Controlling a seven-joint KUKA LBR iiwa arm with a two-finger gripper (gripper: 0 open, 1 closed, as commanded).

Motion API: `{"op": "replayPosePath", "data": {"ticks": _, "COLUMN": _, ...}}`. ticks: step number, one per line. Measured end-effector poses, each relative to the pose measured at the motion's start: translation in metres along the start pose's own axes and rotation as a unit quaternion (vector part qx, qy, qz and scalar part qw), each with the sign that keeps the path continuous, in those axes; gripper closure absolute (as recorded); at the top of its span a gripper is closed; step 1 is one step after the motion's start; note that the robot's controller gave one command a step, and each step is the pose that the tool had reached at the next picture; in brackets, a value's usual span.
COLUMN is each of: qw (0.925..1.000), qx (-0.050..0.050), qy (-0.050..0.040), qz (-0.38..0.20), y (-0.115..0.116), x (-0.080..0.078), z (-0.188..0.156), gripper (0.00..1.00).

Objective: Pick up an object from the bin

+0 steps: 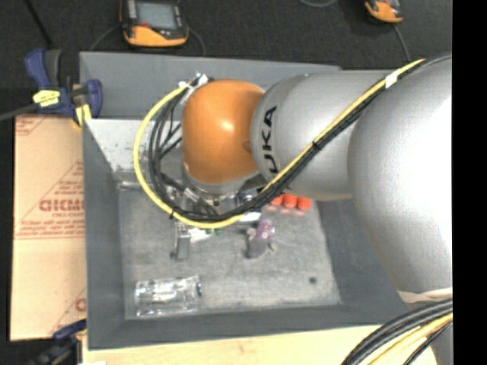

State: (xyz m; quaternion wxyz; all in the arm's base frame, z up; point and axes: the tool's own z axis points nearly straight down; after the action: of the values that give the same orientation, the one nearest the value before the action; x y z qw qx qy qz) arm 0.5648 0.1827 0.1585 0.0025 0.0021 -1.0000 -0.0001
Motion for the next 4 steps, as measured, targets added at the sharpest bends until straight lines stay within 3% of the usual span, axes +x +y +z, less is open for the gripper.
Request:
{"op": "replayPosePath", "data": {"ticks": 1, "qw": 0.9854, "qx": 0.000, "qy": -0.0032, "qz": -0.170, "y": -0.028, "x": 0.067, "z": 0.070, "gripper": 0.00}}
{"op": "replayPosePath", "data": {"ticks": 2, "qw": 0.9859, "qx": 0.001, "qy": -0.0082, "qz": -0.167, "y": -0.019, "x": 0.082, "z": 0.081, "gripper": 0.00}}
{"op": "replayPosePath", "data": {"ticks": 3, "qw": 0.9864, "qx": -0.001, "qy": -0.0092, "qz": -0.164, "y": -0.018, "x": 0.083, "z": 0.084, "gripper": 1.00}}
{"op": "replayPosePath", "data": {"ticks": 4, "qw": 0.9886, "qx": 0.001, "qy": -0.0059, "qz": -0.151, "y": -0.007, "x": 0.050, "z": 0.067, "gripper": 1.00}}
